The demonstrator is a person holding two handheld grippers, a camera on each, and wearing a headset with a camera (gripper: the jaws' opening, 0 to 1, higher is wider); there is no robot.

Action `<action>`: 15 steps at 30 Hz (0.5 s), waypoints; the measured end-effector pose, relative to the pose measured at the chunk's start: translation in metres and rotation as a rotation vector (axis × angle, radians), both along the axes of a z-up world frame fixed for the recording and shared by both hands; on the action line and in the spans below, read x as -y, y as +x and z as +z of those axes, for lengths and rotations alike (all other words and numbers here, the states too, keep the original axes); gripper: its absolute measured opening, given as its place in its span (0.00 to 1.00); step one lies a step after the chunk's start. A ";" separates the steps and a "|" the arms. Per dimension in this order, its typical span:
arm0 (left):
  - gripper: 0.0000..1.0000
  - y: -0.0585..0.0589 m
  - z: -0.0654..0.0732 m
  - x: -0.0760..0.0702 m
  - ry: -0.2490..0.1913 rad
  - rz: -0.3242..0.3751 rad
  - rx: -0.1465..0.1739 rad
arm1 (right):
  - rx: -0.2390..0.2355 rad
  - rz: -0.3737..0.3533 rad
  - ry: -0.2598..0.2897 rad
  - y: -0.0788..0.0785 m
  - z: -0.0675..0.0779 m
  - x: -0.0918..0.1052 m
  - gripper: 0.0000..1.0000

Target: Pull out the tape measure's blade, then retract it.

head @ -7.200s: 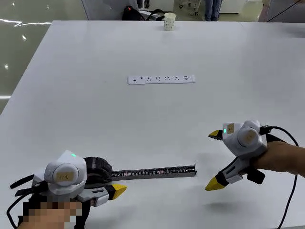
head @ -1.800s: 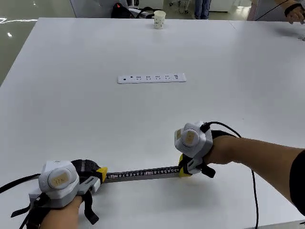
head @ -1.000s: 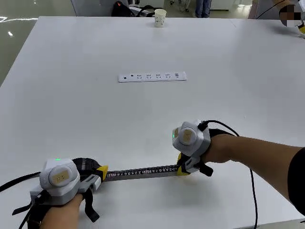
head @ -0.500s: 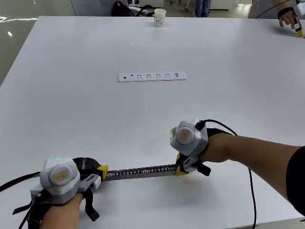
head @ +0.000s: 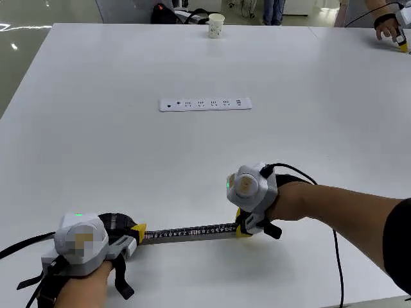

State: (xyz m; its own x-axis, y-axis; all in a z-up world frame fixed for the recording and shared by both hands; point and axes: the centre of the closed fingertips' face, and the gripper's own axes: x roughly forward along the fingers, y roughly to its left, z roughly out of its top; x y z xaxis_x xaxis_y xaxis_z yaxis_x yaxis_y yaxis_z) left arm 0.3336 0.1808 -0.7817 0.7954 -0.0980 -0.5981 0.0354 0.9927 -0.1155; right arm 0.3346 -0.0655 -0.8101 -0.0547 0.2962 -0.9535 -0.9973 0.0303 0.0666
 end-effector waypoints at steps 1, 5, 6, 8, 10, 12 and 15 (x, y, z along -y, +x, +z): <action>0.64 0.000 0.000 0.000 0.000 0.001 -0.002 | -0.001 -0.002 -0.002 0.000 0.000 0.000 0.10; 0.64 -0.001 0.000 0.000 0.003 0.003 0.004 | 0.002 0.003 -0.009 -0.001 0.000 -0.002 0.10; 0.64 -0.001 0.000 0.000 -0.001 0.003 0.006 | 0.003 0.003 -0.008 -0.001 0.000 -0.002 0.10; 0.64 -0.001 0.000 0.001 -0.005 0.004 0.001 | 0.002 -0.001 -0.005 -0.001 0.001 -0.002 0.10; 0.64 -0.001 0.000 0.000 -0.004 0.004 0.001 | -0.001 -0.009 -0.004 -0.001 0.000 -0.003 0.10; 0.64 -0.001 0.000 0.000 -0.006 0.004 -0.001 | -0.013 -0.031 0.003 0.000 0.000 -0.004 0.10; 0.64 0.000 0.000 0.000 -0.008 0.002 -0.007 | -0.008 -0.016 0.004 -0.002 0.001 -0.005 0.10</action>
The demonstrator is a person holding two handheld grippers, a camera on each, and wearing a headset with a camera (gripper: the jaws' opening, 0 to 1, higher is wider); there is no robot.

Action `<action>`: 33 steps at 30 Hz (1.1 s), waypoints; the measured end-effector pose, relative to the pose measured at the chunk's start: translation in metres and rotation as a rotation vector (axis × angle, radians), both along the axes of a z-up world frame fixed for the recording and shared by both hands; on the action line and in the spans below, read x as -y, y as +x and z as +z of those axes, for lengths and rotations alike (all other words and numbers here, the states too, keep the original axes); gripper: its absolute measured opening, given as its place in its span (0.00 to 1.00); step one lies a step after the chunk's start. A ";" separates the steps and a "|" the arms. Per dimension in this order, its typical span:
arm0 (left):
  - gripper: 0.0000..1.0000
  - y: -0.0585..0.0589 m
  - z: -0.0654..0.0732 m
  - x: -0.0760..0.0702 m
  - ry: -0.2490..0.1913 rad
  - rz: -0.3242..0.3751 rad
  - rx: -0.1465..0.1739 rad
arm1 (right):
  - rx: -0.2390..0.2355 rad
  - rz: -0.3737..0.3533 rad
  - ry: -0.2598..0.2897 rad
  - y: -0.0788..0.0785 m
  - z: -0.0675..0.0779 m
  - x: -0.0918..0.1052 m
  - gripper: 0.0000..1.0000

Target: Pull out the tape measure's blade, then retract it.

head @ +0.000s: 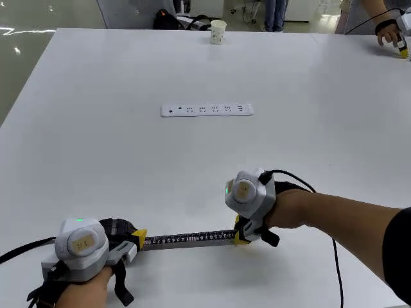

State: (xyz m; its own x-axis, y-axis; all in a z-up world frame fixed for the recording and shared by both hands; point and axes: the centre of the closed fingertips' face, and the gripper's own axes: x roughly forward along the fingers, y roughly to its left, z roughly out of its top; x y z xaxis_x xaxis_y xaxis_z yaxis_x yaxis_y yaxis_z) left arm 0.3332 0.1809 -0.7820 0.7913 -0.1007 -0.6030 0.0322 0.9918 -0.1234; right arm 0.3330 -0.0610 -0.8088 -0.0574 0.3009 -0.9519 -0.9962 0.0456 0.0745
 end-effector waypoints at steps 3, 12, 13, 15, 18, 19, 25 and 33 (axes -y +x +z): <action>0.64 0.000 0.000 0.001 -0.003 0.000 -0.003 | 0.000 0.001 -0.003 0.000 0.000 -0.001 0.10; 0.64 0.000 -0.001 0.000 -0.001 0.000 -0.004 | 0.005 0.006 -0.001 -0.001 -0.001 -0.004 0.10; 0.64 0.000 -0.001 0.000 -0.001 0.000 -0.004 | 0.006 0.007 -0.001 -0.001 -0.001 -0.005 0.10; 0.64 0.000 0.000 0.000 -0.001 0.000 -0.004 | 0.007 0.009 -0.001 0.000 -0.002 -0.006 0.10; 0.64 -0.001 0.000 0.001 0.000 0.000 -0.005 | 0.006 0.008 0.000 -0.001 -0.001 -0.007 0.10; 0.64 -0.001 0.000 0.000 0.000 0.000 -0.005 | 0.006 0.008 0.001 -0.001 -0.001 -0.007 0.10; 0.64 -0.002 -0.001 0.001 0.002 -0.001 -0.007 | 0.007 0.011 0.005 -0.002 -0.001 -0.010 0.10; 0.64 -0.003 -0.001 0.003 0.000 -0.006 -0.018 | 0.011 0.016 0.007 -0.002 -0.001 -0.013 0.10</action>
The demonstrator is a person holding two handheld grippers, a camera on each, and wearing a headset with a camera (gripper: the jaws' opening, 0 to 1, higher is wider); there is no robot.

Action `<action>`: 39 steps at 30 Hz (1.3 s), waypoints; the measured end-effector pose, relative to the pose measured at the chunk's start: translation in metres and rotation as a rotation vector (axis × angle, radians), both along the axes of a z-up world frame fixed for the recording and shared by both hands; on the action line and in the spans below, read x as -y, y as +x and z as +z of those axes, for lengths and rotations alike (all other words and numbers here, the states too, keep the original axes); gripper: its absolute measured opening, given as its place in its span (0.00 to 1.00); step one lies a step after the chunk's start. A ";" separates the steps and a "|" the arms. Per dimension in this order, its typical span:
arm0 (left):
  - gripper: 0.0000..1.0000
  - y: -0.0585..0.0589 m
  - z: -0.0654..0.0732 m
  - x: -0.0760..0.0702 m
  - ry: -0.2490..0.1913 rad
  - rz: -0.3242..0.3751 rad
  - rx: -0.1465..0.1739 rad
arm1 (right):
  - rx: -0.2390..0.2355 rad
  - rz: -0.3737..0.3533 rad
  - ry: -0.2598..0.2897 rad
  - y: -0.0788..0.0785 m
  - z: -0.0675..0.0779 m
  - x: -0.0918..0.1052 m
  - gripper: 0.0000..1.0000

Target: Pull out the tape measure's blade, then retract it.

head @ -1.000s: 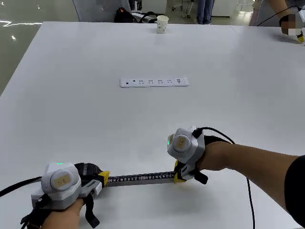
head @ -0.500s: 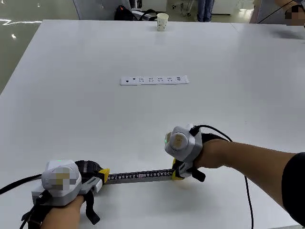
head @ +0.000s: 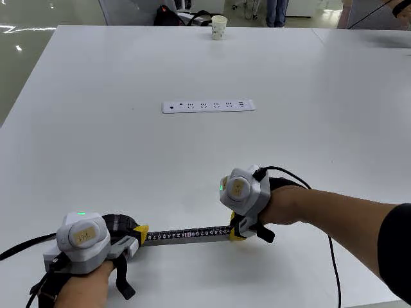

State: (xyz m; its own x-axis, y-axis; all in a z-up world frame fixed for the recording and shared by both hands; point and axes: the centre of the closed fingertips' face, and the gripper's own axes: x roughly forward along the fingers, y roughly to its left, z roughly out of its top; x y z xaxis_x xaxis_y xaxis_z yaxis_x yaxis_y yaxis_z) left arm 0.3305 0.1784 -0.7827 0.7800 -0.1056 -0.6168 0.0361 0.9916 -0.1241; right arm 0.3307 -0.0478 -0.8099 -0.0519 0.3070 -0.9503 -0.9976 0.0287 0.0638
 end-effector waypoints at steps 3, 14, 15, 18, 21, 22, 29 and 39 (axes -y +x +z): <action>0.64 0.000 0.000 0.000 0.001 0.001 0.001 | 0.002 0.005 -0.002 0.000 -0.001 -0.001 0.10; 0.64 0.000 0.000 -0.001 0.002 -0.001 -0.002 | -0.002 0.003 -0.002 -0.001 0.000 -0.005 0.10; 0.64 0.000 0.000 0.000 0.002 -0.001 -0.003 | -0.002 0.002 -0.002 -0.001 0.000 -0.006 0.10; 0.64 0.000 0.000 -0.001 0.002 -0.001 -0.003 | -0.003 0.001 -0.002 -0.001 0.000 -0.007 0.10; 0.64 0.001 0.000 -0.001 0.000 -0.001 -0.004 | -0.002 0.003 -0.002 -0.001 0.000 -0.008 0.10; 0.64 0.000 0.000 -0.001 -0.001 -0.001 -0.005 | -0.002 0.004 -0.003 -0.001 0.001 -0.009 0.10; 0.64 0.000 0.000 -0.001 0.002 -0.002 -0.005 | -0.002 0.005 -0.004 -0.001 0.000 -0.011 0.10; 0.64 0.000 0.000 -0.001 0.002 -0.004 -0.006 | -0.004 0.007 -0.009 -0.002 0.000 -0.013 0.10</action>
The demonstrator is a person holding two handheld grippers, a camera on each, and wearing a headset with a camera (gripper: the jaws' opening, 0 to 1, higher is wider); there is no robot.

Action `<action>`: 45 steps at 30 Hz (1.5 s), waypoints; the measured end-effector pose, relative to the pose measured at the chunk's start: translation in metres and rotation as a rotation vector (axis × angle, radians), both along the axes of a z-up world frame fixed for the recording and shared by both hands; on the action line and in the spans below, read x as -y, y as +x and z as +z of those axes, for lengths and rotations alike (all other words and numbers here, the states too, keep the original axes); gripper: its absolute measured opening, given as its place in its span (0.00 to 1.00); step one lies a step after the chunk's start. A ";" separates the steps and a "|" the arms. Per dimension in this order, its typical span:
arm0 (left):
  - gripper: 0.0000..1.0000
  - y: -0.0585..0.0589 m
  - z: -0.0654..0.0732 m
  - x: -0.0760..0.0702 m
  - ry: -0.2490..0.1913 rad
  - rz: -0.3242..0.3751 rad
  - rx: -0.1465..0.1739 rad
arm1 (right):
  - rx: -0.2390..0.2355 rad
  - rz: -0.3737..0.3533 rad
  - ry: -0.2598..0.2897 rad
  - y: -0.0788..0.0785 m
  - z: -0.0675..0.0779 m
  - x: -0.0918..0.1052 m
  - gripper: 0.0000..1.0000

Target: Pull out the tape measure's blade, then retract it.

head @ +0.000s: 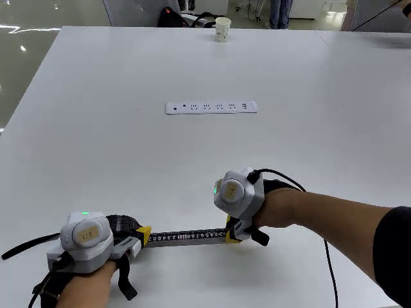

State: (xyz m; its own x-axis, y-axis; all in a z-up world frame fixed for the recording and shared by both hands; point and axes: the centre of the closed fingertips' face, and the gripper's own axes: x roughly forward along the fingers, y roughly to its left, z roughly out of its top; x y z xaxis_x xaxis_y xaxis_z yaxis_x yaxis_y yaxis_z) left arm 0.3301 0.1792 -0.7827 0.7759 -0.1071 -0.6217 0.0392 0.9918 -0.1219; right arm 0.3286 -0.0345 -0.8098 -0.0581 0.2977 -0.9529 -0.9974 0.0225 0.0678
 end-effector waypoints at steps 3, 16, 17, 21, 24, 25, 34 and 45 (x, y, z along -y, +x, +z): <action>0.64 -0.001 0.000 0.000 0.001 -0.002 -0.003 | 0.001 0.003 -0.002 0.000 0.000 -0.001 0.10; 0.63 -0.001 0.000 0.000 -0.007 -0.003 -0.005 | -0.002 -0.006 -0.003 -0.001 0.000 -0.005 0.10; 0.63 0.000 0.000 0.000 -0.006 -0.004 -0.005 | -0.004 -0.015 -0.005 -0.001 0.000 -0.006 0.10; 0.64 -0.001 0.000 0.000 -0.005 -0.005 -0.012 | -0.001 -0.009 -0.015 -0.001 -0.001 -0.007 0.10; 0.64 -0.001 -0.001 0.001 -0.004 -0.006 -0.015 | 0.000 -0.006 -0.017 -0.001 -0.001 -0.008 0.10; 0.64 -0.001 -0.001 0.000 -0.004 -0.006 -0.015 | 0.000 -0.008 -0.018 -0.001 -0.001 -0.008 0.10; 0.64 -0.001 -0.001 0.001 -0.009 -0.004 -0.019 | 0.003 -0.005 -0.016 -0.002 -0.002 -0.011 0.10; 0.63 -0.001 -0.001 0.001 -0.031 -0.023 -0.023 | -0.002 0.003 -0.001 -0.002 -0.002 -0.014 0.10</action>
State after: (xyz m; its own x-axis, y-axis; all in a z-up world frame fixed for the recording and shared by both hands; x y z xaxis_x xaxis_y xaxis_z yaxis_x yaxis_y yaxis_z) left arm 0.3292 0.1785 -0.7834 0.7588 -0.1440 -0.6352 0.0588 0.9864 -0.1533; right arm 0.3266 -0.0202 -0.8115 -0.0604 0.2970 -0.9530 -0.9974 0.0198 0.0694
